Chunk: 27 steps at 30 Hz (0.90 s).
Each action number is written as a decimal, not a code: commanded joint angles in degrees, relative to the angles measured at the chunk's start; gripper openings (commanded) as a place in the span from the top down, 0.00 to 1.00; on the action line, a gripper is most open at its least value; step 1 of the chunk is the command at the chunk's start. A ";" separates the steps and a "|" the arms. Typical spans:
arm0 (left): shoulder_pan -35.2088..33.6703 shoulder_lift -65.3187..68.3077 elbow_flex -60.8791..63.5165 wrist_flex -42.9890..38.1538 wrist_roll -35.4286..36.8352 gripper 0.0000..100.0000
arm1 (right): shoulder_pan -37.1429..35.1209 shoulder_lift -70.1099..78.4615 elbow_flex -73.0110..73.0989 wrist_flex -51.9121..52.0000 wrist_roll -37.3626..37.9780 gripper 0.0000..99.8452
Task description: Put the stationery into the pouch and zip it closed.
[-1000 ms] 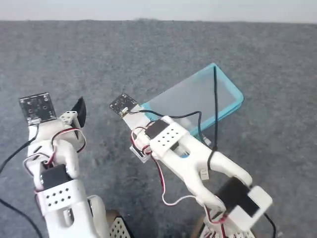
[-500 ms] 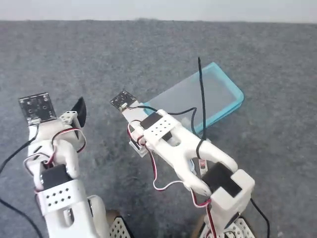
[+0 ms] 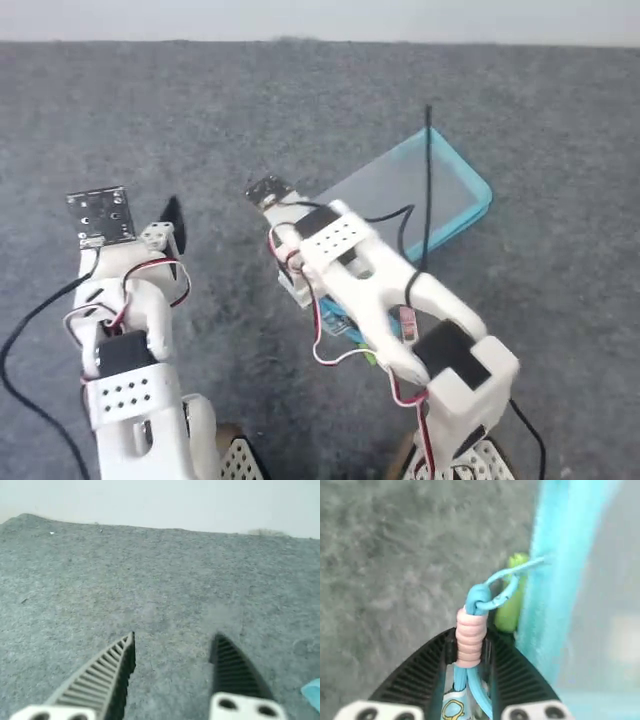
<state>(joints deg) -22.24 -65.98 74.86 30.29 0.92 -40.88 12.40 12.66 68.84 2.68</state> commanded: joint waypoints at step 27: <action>22.77 -0.35 -9.36 21.10 -7.91 0.66 | 1.54 -49.54 8.26 15.96 21.01 0.99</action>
<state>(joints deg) -0.26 -65.98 69.58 50.07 -6.46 -39.65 -38.68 21.27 84.92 22.99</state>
